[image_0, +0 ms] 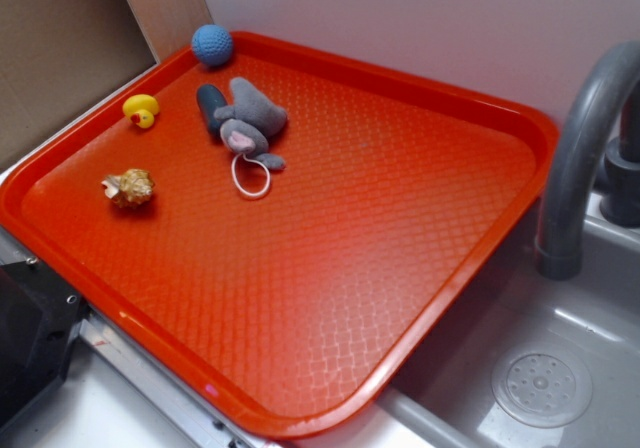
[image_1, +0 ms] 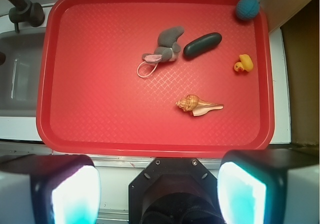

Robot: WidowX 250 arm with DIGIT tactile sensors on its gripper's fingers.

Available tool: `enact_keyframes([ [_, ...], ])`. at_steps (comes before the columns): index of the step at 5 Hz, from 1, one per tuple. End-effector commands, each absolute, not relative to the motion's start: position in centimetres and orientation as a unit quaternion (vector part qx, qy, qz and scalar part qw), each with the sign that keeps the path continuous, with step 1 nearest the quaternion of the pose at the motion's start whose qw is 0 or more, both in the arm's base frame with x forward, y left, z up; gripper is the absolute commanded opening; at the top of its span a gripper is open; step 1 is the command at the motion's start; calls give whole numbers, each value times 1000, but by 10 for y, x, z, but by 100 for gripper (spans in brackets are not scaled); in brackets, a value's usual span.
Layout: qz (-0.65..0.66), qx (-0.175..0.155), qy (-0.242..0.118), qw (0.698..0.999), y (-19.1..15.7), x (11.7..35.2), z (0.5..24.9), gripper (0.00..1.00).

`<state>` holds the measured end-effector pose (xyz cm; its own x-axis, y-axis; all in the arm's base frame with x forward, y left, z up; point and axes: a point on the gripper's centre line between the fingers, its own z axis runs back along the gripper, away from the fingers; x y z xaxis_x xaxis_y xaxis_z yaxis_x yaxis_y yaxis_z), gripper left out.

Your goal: Grab the yellow duck.

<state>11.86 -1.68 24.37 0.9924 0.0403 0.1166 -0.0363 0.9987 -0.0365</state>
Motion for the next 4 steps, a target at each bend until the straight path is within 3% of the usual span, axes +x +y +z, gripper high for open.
enact_keyframes([
  [1,19,-17,-59,998,-17,119,244,100],
  [3,267,-59,-82,958,48,153,191,100],
  [4,382,-11,-92,920,81,156,160,100],
])
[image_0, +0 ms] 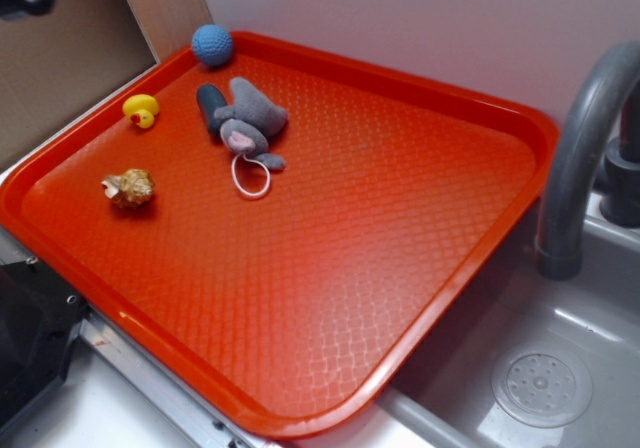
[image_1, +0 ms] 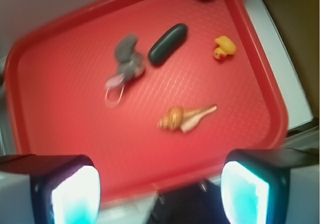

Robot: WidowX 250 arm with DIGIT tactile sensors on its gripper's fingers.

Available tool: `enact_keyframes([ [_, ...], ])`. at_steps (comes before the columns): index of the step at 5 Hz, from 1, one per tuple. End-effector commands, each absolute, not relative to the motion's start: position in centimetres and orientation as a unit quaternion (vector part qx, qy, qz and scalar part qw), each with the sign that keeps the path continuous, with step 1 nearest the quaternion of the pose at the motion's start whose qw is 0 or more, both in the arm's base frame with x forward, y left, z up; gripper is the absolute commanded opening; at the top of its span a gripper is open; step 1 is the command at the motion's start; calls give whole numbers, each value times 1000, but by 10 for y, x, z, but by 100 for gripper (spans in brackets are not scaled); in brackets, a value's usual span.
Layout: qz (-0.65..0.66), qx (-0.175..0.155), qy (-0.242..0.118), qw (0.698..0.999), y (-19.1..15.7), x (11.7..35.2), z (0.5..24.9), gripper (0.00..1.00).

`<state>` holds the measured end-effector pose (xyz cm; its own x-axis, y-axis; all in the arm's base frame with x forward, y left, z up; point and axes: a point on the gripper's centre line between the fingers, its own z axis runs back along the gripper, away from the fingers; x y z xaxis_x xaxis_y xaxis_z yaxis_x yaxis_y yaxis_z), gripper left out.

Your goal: Grab the yellow duck.

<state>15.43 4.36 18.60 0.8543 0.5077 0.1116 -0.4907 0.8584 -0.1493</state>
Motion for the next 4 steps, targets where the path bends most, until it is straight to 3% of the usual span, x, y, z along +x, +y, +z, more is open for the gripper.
enact_keyframes([
  [1,489,42,-113,864,110,161,134,100],
  [2,590,75,-111,796,129,169,109,100],
  [3,621,96,-111,770,139,190,77,100],
  [4,605,98,-104,783,147,209,59,100],
])
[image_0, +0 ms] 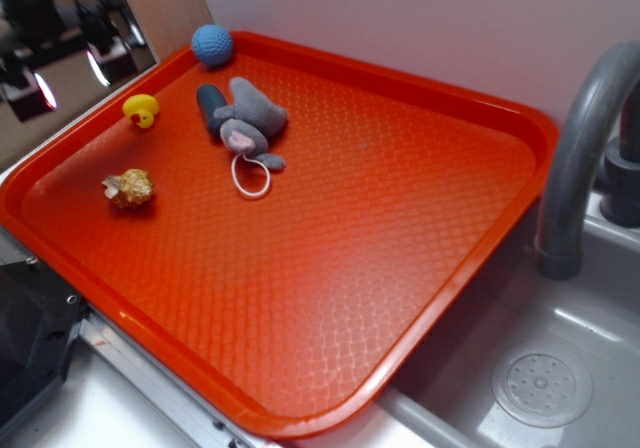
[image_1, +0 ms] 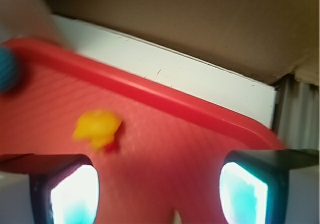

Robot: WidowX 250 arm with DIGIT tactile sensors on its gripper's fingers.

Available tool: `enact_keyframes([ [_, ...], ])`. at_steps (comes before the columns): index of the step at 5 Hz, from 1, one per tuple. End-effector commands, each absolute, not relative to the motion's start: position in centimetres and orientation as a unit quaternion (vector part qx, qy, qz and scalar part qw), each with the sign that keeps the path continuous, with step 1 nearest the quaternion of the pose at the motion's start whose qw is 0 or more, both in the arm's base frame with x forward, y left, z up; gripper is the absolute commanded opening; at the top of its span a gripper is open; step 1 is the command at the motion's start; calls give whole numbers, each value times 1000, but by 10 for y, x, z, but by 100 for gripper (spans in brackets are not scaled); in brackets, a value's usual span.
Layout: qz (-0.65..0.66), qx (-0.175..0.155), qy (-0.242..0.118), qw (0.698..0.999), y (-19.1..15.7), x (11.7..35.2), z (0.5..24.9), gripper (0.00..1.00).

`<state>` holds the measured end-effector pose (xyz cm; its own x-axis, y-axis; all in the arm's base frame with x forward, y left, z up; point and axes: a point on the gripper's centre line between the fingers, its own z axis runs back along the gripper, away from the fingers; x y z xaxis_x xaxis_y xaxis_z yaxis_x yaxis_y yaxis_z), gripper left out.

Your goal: Grab the yellow duck.

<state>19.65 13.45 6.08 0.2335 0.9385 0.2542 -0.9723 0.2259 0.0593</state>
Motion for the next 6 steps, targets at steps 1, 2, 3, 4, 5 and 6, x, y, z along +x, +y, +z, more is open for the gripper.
enact_keyframes([
  [1,573,49,-106,811,144,228,41,100],
  [2,553,-15,-110,825,134,239,45,100],
  [3,552,-17,-108,826,133,243,43,100],
  [4,539,1,-110,835,133,242,41,0],
  [5,548,23,-115,829,142,237,43,0],
  [6,567,31,-110,816,162,231,40,0],
])
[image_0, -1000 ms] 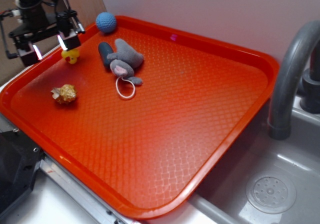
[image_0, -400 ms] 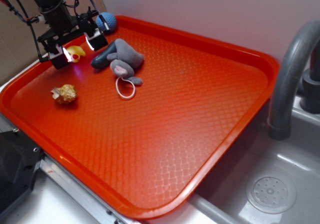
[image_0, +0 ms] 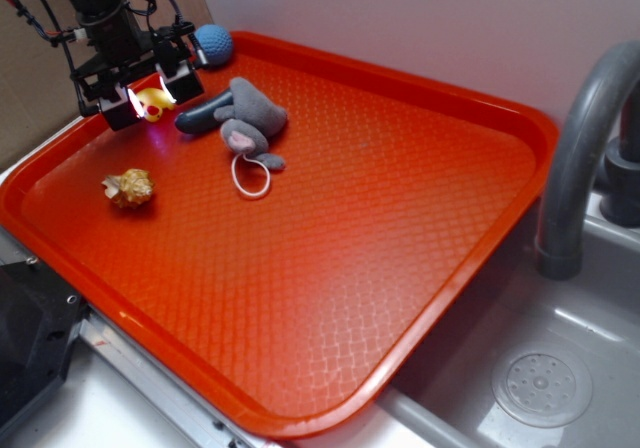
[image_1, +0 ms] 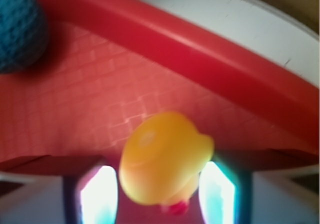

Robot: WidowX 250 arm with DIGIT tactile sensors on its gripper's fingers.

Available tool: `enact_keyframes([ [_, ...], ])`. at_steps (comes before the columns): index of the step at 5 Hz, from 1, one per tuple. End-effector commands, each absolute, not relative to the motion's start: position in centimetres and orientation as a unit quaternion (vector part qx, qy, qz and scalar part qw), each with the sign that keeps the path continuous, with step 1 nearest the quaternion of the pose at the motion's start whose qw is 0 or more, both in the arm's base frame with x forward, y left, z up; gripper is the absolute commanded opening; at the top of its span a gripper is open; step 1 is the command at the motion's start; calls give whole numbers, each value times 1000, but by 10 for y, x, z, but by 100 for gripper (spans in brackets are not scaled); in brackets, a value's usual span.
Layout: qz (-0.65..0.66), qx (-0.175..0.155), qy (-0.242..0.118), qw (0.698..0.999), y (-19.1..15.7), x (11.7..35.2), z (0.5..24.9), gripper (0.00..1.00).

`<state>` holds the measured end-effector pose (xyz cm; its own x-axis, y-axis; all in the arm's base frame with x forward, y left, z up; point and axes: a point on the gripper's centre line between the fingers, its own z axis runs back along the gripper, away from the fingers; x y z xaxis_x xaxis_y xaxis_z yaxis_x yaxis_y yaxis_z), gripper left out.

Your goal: Grab the yellow duck.

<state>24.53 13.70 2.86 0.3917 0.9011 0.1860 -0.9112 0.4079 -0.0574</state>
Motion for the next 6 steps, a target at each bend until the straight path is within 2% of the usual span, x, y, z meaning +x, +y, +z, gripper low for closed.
enact_keyframes([
  [1,562,39,-104,819,167,231,40,0],
  [2,467,37,-67,881,144,240,67,0],
  [3,355,-1,-48,934,103,237,118,0],
  [4,237,-17,-49,970,71,222,159,0],
  [5,146,-47,-84,984,32,200,198,0],
  [6,114,-74,-108,985,3,182,230,0],
])
